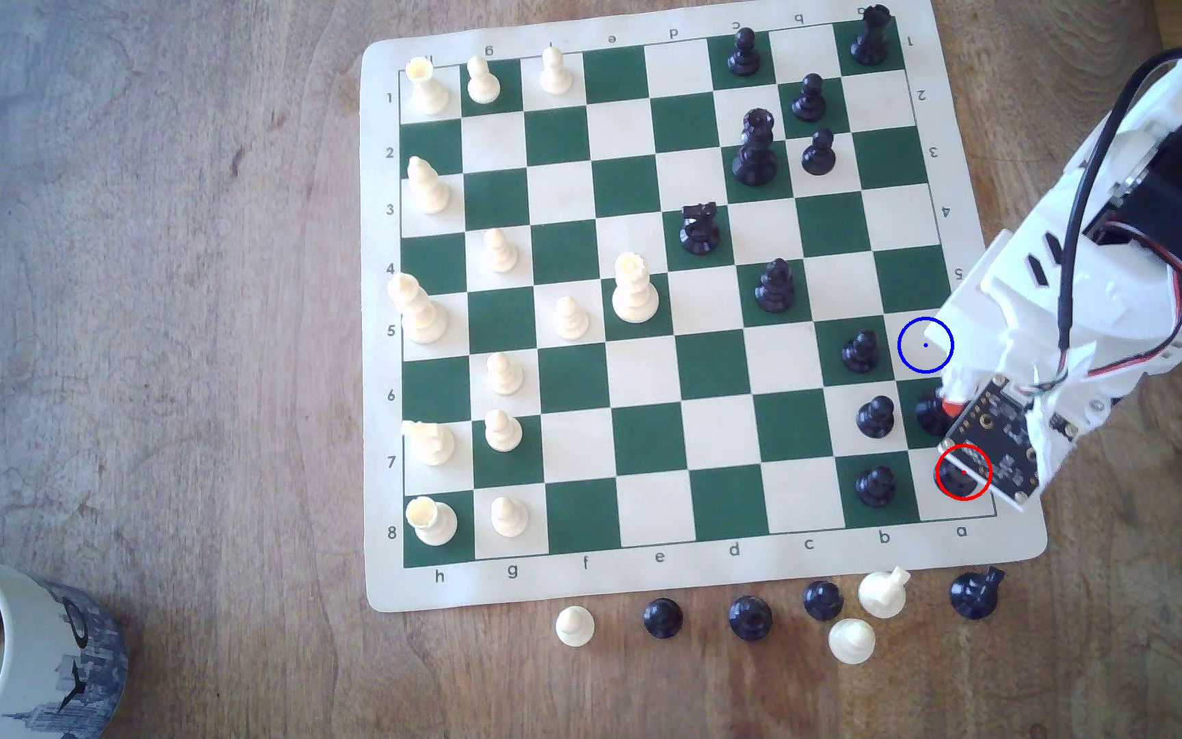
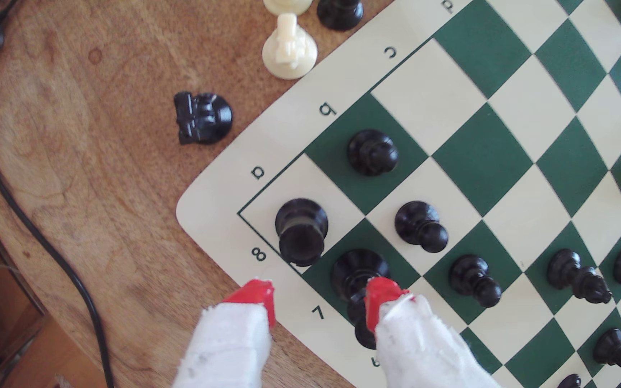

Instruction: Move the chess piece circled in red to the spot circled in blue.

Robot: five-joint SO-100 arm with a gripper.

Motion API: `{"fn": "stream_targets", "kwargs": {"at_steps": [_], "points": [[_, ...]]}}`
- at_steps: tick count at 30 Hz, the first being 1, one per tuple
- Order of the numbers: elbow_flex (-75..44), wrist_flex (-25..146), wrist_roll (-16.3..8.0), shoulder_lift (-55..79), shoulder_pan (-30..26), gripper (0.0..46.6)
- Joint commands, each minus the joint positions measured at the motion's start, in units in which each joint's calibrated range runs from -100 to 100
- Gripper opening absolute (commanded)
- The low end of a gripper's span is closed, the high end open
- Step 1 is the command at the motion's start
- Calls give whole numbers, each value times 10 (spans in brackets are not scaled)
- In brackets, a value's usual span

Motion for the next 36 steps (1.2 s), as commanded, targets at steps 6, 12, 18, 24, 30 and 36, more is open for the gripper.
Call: {"fn": "stream_targets", "kwargs": {"at_steps": [6,12,18,24,30,36], "points": [[55,-83,-8,56,-24,114],[73,-123,-13,85,-33,127],[100,-139,-17,97,-37,137],[103,-155,-17,108,-33,144],[127,-191,-17,130,-32,145],[123,-196,-16,135,-28,144]]}}
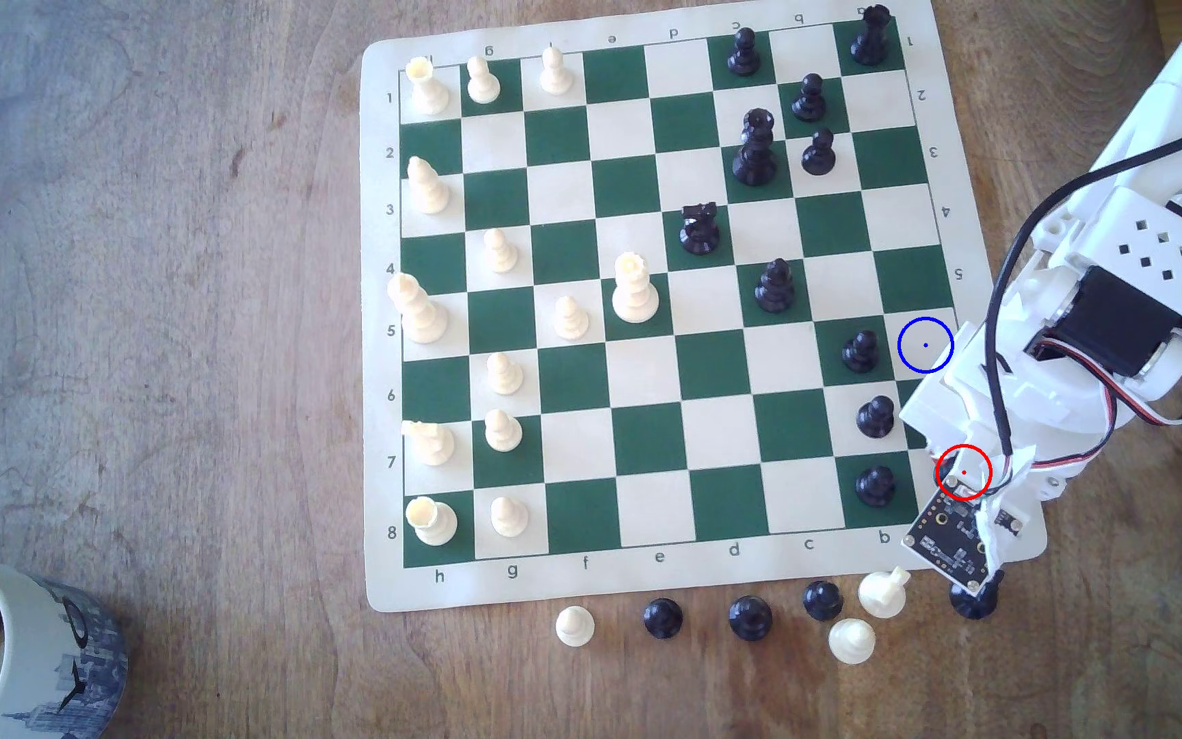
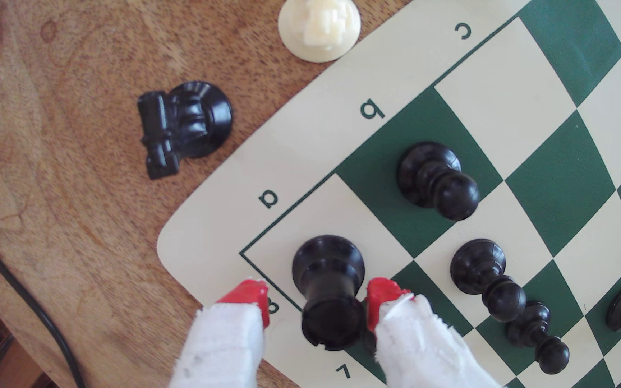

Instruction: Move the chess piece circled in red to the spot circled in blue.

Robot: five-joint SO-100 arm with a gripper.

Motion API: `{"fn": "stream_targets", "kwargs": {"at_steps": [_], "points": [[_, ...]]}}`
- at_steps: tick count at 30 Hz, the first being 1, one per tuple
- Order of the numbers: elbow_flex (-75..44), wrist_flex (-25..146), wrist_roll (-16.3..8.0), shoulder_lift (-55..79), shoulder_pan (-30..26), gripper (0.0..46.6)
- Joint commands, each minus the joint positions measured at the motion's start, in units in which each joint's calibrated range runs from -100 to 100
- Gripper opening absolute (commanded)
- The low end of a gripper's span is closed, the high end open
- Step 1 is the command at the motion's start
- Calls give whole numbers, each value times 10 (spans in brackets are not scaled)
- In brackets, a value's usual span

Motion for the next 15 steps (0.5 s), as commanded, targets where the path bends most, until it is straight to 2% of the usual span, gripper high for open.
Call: {"fn": "stream_targets", "kwargs": {"at_steps": [1,15], "points": [[-16,-3,-1,-2,7,144],[-18,9,-2,-9,9,103]]}}
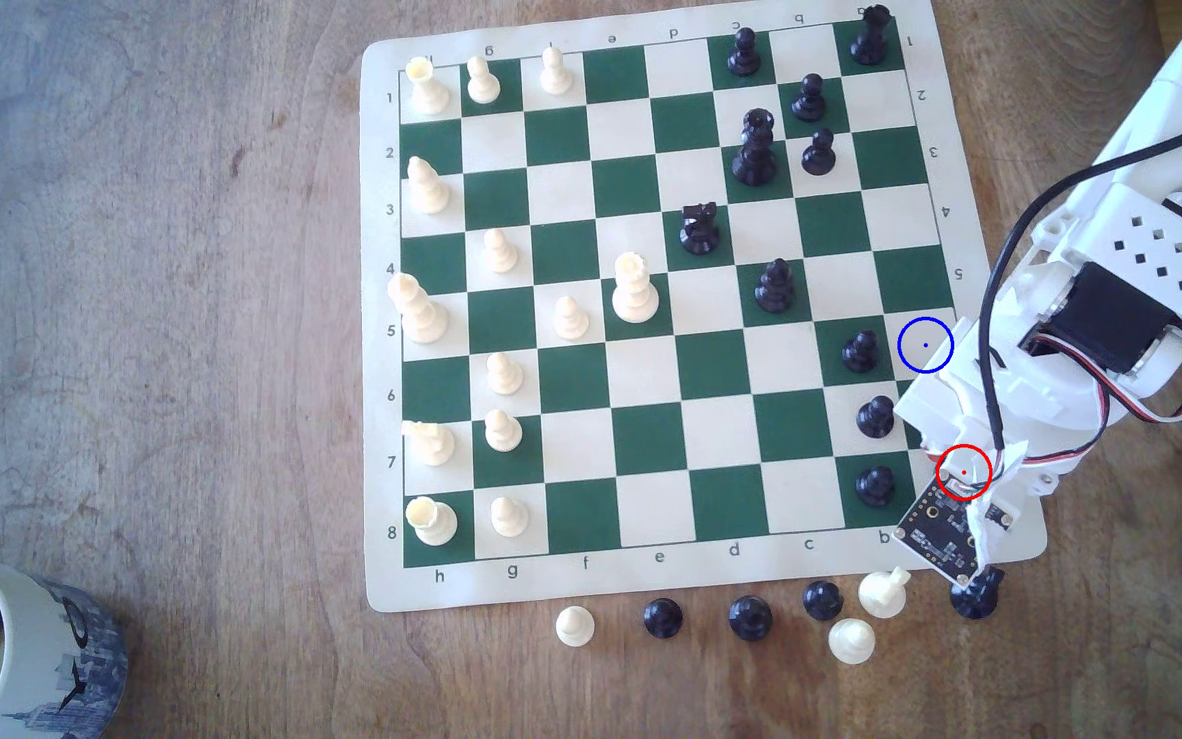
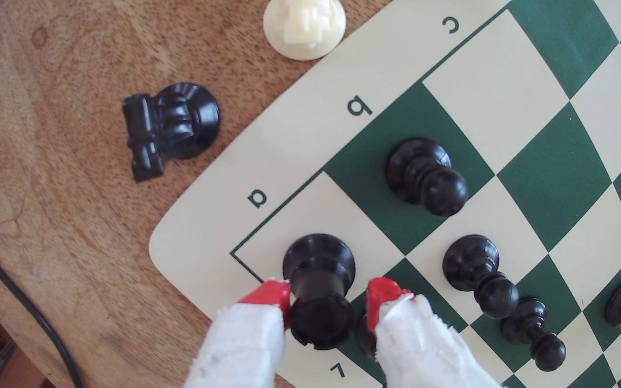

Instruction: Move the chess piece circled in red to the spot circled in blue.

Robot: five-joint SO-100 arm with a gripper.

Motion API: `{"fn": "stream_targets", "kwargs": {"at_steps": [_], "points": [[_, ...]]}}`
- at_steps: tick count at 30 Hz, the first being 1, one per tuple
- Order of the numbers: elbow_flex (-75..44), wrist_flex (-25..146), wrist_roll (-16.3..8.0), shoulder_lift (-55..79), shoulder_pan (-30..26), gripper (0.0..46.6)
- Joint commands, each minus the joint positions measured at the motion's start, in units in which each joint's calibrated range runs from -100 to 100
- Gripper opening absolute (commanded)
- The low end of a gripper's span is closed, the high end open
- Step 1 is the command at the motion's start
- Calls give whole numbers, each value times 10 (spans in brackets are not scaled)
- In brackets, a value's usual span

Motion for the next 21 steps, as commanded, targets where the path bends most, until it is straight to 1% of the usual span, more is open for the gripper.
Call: {"fn": "stream_targets", "kwargs": {"at_steps": [1,10,16,21], "points": [[-18,11,-2,-9,-2,104],[-31,22,-2,-12,-5,88],[-41,22,-3,-11,-4,87],[-41,20,-6,-11,-4,117]]}}
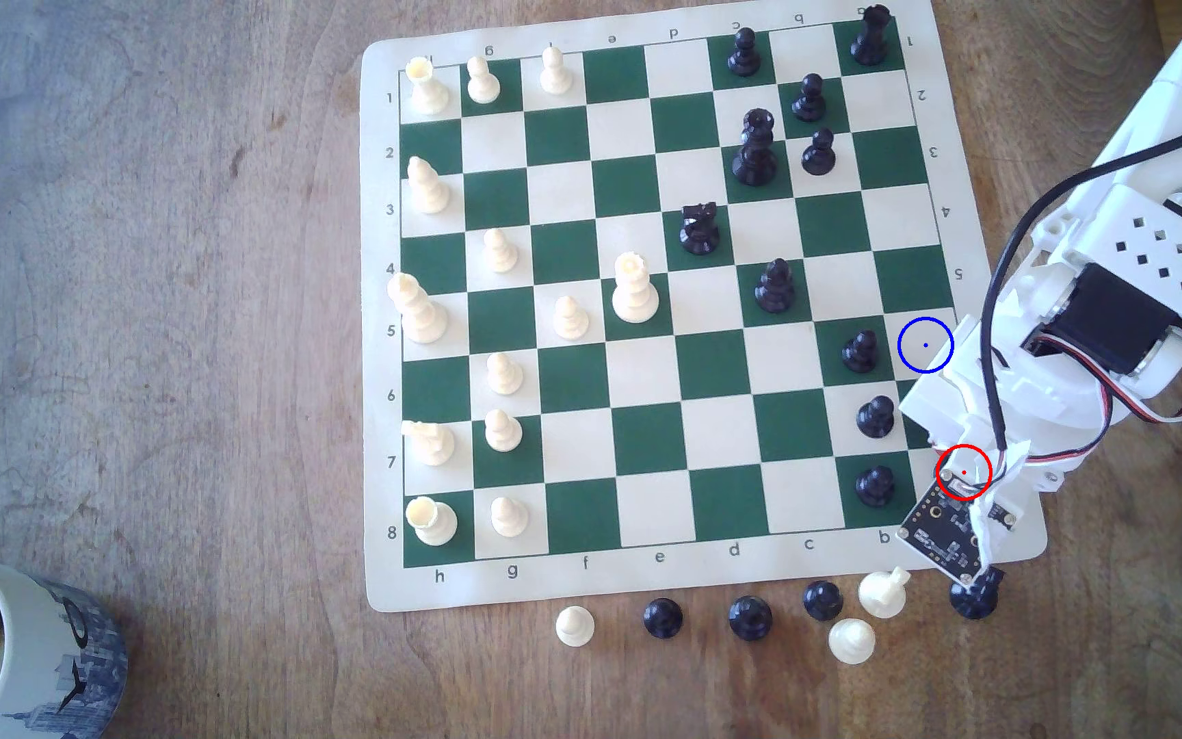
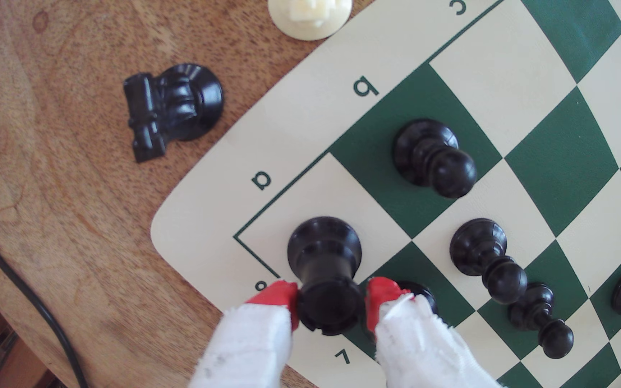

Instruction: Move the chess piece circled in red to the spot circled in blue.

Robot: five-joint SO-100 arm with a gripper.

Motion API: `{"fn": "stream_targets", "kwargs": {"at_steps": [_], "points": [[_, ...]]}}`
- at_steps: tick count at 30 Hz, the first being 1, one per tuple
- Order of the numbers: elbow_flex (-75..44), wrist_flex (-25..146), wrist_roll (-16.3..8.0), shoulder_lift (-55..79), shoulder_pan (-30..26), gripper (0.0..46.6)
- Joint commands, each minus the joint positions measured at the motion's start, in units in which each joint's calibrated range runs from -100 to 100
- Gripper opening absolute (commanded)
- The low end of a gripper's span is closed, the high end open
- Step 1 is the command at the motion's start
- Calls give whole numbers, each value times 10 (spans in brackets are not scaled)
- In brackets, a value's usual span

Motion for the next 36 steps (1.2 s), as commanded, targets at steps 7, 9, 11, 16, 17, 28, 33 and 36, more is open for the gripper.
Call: {"fn": "stream_targets", "kwargs": {"at_steps": [7,9,11,16,17,28,33,36], "points": [[-44,-10,-7,-10,2,117],[-47,-10,-7,-10,1,114],[-49,-11,-8,-9,0,112],[-54,-11,-8,-7,-1,42],[-56,-8,-9,-7,-2,26],[-209,128,-17,-25,-7,15],[-338,230,-17,-15,22,4],[-346,248,-13,-32,45,3]]}}
